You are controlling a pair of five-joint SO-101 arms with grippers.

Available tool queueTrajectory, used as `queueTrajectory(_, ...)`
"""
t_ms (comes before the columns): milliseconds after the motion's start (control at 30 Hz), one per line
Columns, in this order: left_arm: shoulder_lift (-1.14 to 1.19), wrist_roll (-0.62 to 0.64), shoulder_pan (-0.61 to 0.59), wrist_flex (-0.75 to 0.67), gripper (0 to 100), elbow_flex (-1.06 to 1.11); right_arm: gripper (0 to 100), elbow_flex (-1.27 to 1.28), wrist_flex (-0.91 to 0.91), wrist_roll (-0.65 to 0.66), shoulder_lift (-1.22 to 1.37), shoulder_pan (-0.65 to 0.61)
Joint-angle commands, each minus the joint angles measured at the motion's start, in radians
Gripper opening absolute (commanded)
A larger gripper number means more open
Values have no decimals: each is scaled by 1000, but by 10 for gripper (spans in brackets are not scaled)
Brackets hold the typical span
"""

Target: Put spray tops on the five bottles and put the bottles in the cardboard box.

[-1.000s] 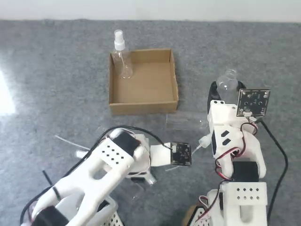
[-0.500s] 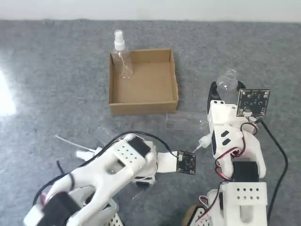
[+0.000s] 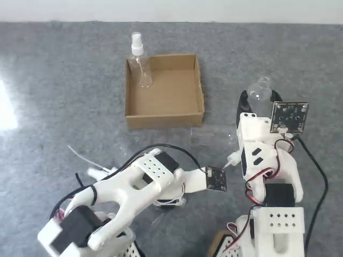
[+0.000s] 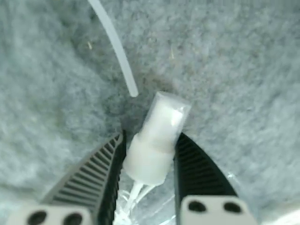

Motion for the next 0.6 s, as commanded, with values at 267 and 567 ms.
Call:
queueTrajectory(267, 0, 66, -121, 150, 66, -231, 90, -8, -27, -9, -24, 2)
queueTrajectory(567, 0, 181, -161, 94, 70, -240, 90, -8, -28, -8, -24, 2)
